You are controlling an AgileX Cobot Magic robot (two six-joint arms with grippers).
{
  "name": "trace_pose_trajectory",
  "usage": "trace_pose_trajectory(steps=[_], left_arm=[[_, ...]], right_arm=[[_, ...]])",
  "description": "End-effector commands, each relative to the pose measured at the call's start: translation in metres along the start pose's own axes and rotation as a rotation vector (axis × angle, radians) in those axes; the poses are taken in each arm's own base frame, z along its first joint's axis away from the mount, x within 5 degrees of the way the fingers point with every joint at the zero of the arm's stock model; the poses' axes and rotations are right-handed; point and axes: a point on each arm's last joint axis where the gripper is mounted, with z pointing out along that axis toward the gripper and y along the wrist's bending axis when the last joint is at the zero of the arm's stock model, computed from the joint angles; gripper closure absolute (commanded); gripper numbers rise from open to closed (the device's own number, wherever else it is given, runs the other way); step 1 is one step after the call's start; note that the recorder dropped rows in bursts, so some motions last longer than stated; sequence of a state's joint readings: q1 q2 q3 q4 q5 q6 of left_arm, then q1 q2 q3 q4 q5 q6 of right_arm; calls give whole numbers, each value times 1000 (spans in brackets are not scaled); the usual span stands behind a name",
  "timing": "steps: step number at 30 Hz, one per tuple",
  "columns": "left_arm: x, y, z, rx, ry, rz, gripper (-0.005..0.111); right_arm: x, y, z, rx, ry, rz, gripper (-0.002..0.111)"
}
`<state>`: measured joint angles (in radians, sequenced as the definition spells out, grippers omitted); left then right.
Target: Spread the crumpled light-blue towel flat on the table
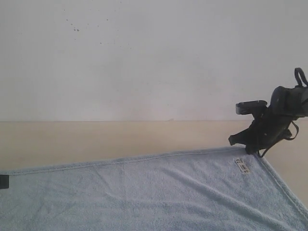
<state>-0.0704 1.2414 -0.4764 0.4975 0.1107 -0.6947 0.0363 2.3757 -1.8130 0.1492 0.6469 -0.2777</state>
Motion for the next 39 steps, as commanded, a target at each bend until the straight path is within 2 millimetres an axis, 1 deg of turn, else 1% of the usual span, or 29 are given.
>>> trace_pose_trajectory(steps=[1,5,7,10,12,15,18,20,23,25,27,29,31,34,37,39], left_arm=[[-3,-1,-1,8,-18,2,103],[-3,-1,-1,8,-18,2,103],[-3,-1,-1,8,-18,2,103],[-3,-1,-1,9,-20,2,103],[-3,-1,-1,14,-25,2,103],[-6,-3,-1,35,-51,3,103],[-8,-5,-2,56,-76,-8,103],[-9,-5,-3,62,-86,-16,103],[-11,-6,-6,66,-101,-16,103],[-12,-5,-11,67,-118,-23,103],[-15,-6,-18,74,-149,-35,103],[-19,-6,-28,83,-191,-43,103],[-21,-5,-38,83,-224,-45,103],[-22,-2,-55,64,-258,-50,103],[-19,2,-71,48,-286,-64,103],[-17,4,-82,45,-310,-85,103]], right_arm=[[-5,-7,2,40,-55,-19,108],[-9,-16,-1,92,-89,-5,108],[-12,-24,-5,111,-103,18,108],[-18,-37,-14,126,-122,58,108],[-25,-41,-26,135,-159,64,108],[-41,-42,-55,132,-266,92,108],[-52,-36,-85,82,-342,127,108],[-57,-31,-104,44,-364,123,108],[-63,-21,-138,-22,-408,79,108],[-67,-14,-163,-71,-454,55,108],[-70,-7,-191,-105,-499,49,108],[-71,-3,-215,-111,-535,42,108],[-69,0,-239,-102,-578,34,108],[-60,3,-270,-69,-653,41,108],[-41,7,-296,-31,-722,58,108],[-26,10,-306,-9,-747,67,108]])
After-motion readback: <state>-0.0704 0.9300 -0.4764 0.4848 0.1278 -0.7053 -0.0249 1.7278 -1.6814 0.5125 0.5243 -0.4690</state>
